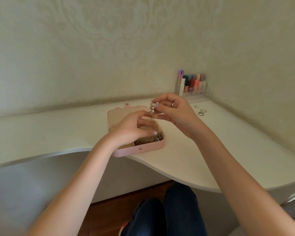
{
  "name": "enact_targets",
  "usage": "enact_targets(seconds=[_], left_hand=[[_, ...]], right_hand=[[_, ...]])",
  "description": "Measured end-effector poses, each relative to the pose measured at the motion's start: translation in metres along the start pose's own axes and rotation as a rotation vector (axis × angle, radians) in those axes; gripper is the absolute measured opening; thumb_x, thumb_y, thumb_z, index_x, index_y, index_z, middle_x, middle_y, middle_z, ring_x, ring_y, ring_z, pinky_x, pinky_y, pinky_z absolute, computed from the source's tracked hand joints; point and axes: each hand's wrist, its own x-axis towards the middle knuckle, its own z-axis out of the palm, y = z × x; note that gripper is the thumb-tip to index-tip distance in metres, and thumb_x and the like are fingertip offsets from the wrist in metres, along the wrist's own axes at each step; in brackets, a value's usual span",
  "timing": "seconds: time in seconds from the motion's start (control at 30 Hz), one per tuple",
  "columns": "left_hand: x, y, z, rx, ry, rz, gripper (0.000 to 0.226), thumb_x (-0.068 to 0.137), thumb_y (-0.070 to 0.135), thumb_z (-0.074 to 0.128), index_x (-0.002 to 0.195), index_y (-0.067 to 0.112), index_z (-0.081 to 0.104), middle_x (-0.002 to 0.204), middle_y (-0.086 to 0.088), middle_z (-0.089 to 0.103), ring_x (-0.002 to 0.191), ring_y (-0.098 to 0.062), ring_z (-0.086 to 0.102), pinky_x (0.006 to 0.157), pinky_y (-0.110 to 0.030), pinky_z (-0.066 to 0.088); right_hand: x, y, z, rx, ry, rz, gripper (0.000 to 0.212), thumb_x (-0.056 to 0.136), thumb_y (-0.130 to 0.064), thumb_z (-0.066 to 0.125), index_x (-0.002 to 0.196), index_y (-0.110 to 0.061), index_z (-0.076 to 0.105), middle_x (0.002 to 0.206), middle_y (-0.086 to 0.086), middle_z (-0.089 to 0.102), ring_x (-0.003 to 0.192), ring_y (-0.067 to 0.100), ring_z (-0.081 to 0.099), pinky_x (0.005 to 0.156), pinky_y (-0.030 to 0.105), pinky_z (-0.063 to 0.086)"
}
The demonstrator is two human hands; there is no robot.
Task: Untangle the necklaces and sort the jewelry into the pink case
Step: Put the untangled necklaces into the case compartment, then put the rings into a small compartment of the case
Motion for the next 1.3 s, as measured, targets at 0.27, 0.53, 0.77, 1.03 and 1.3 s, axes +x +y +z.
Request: enact_targets(seconds=[0.27, 0.53, 0.77, 1.03, 1.3], left_hand=[[-0.003, -0.017, -0.003, 0.152, 0.141, -0.036, 0.019, 0.076, 0.014, 0.074, 0.073, 0.03, 0.065, 0.066, 0.013, 0.068, 0.076, -0.007, 0.064, 0.085, -0.033, 0.048], [-0.007, -0.015, -0.006, 0.217, 0.063, -0.054, 0.011, 0.073, 0.015, 0.078, 0.073, 0.022, 0.071, 0.07, 0.009, 0.07, 0.059, 0.004, 0.061, 0.063, -0.013, 0.048], [-0.005, -0.023, -0.017, 0.156, 0.08, -0.052, 0.01, 0.073, 0.018, 0.079, 0.078, 0.022, 0.072, 0.074, 0.007, 0.07, 0.062, 0.004, 0.06, 0.06, -0.007, 0.044], [-0.003, -0.047, -0.022, 0.079, 0.458, -0.06, 0.008, 0.08, 0.012, 0.07, 0.082, 0.02, 0.07, 0.077, 0.008, 0.067, 0.071, -0.003, 0.059, 0.066, -0.009, 0.042], [0.016, -0.08, -0.036, -0.051, 0.681, -0.324, 0.054, 0.084, 0.022, 0.066, 0.132, 0.01, 0.044, 0.134, -0.007, 0.05, 0.116, -0.023, 0.053, 0.087, -0.028, 0.039]], right_hand=[[-0.011, 0.024, -0.029, -0.599, 0.045, -0.001, 0.007, 0.082, -0.013, 0.07, 0.088, -0.014, 0.067, 0.085, 0.004, 0.071, 0.074, 0.012, 0.062, 0.069, 0.025, 0.051], [-0.016, 0.035, -0.029, -0.786, -0.128, 0.028, 0.017, 0.081, -0.012, 0.067, 0.078, -0.029, 0.067, 0.084, -0.022, 0.063, 0.07, 0.0, 0.05, 0.062, 0.006, 0.037], [-0.016, 0.041, -0.028, -0.778, -0.2, 0.038, 0.027, 0.087, -0.006, 0.058, 0.088, -0.03, 0.071, 0.095, -0.02, 0.063, 0.075, 0.0, 0.047, 0.067, 0.004, 0.036], [-0.01, 0.044, -0.034, -0.77, -0.195, 0.047, 0.035, 0.085, 0.0, 0.051, 0.084, -0.029, 0.072, 0.089, -0.022, 0.067, 0.076, 0.001, 0.054, 0.07, 0.009, 0.04], [0.026, 0.063, -0.083, -0.821, 0.282, 0.024, 0.013, 0.088, -0.012, 0.062, 0.097, -0.018, 0.07, 0.1, -0.004, 0.069, 0.076, 0.008, 0.057, 0.065, 0.001, 0.038]])
